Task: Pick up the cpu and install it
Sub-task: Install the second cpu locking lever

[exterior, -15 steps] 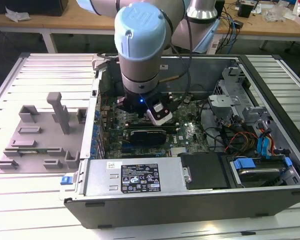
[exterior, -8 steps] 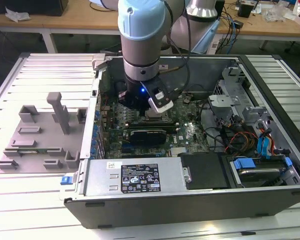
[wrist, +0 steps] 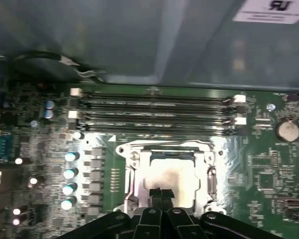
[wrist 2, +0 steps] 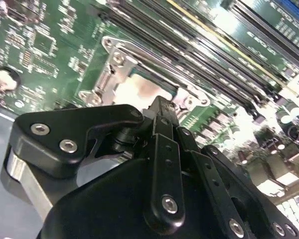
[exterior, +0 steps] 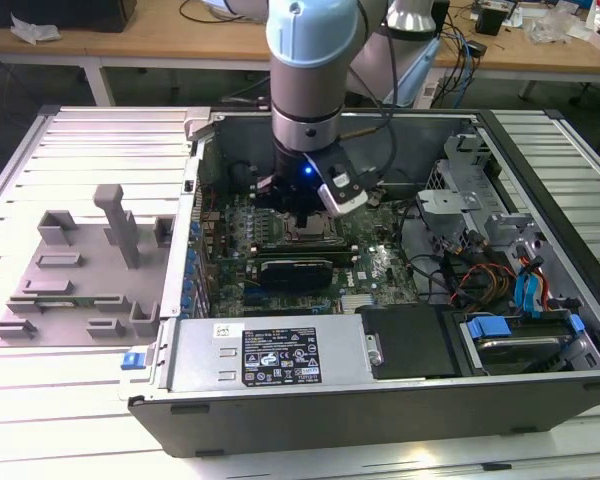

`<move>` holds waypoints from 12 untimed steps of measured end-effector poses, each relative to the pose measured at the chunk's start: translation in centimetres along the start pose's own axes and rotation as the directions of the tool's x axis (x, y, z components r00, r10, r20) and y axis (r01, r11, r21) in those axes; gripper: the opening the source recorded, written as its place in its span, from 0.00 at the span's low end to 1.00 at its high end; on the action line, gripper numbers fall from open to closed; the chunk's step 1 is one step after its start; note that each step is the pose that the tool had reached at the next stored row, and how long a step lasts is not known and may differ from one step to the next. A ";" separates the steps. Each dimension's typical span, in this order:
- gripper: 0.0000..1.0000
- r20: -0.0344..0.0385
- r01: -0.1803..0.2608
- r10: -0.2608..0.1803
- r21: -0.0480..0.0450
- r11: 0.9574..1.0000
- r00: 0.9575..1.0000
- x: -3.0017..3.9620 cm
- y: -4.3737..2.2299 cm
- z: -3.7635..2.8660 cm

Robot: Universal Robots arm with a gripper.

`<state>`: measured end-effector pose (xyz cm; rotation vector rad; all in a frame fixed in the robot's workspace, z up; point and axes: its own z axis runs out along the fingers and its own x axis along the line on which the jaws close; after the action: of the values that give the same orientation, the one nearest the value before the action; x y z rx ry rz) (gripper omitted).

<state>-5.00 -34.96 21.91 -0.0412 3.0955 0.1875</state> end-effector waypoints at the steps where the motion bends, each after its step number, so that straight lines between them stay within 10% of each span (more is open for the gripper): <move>1: 0.11 -0.002 0.000 0.000 0.017 1.000 1.000 -0.24 0.21 0.03; 4: 0.11 -0.006 0.002 -0.001 0.050 0.999 1.000 -0.88 1.17 0.17; 8: 0.11 -0.006 0.001 -0.001 0.051 0.999 1.000 -1.09 1.60 -1.26; 12: 0.11 -0.006 0.002 -0.001 0.051 0.999 1.000 -1.09 1.59 -1.27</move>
<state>-4.01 -33.51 23.42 -0.0423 3.1043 0.1082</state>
